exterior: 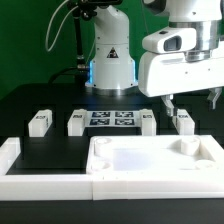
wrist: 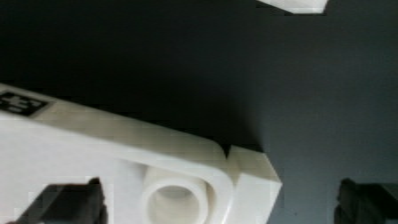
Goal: Assemble desk
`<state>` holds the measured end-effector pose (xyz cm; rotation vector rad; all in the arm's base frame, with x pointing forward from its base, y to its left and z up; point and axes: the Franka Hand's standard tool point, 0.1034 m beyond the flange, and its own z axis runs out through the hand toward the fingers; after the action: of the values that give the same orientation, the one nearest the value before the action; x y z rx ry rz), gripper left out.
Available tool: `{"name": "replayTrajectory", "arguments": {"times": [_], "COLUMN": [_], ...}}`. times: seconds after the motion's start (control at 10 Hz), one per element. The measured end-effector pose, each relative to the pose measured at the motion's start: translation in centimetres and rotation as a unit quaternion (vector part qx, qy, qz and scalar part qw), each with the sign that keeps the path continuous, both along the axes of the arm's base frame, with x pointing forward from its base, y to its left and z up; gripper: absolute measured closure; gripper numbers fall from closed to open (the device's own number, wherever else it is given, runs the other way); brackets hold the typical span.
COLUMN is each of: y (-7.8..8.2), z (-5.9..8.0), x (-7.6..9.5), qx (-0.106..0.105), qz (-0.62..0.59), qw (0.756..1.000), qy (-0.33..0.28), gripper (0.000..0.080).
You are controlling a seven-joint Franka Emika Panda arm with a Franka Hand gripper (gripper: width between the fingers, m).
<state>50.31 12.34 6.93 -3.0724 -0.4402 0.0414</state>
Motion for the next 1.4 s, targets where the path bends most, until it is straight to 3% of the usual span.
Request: {"name": "replayTrajectory", "arguments": {"times": [0.3, 1.3, 1.4], "y": [0.0, 0.0, -0.8], "z": [-0.1, -0.1, -0.7], "x": [-0.7, -0.7, -4.0], "qx": [-0.009, -0.009, -0.036], "qz": [-0.015, -0.015, -0.029], "qw": [0.999, 0.999, 0.989], "qy": [0.033, 0.033, 0.140], "gripper": [0.0151, 0.0151, 0.0151]}}
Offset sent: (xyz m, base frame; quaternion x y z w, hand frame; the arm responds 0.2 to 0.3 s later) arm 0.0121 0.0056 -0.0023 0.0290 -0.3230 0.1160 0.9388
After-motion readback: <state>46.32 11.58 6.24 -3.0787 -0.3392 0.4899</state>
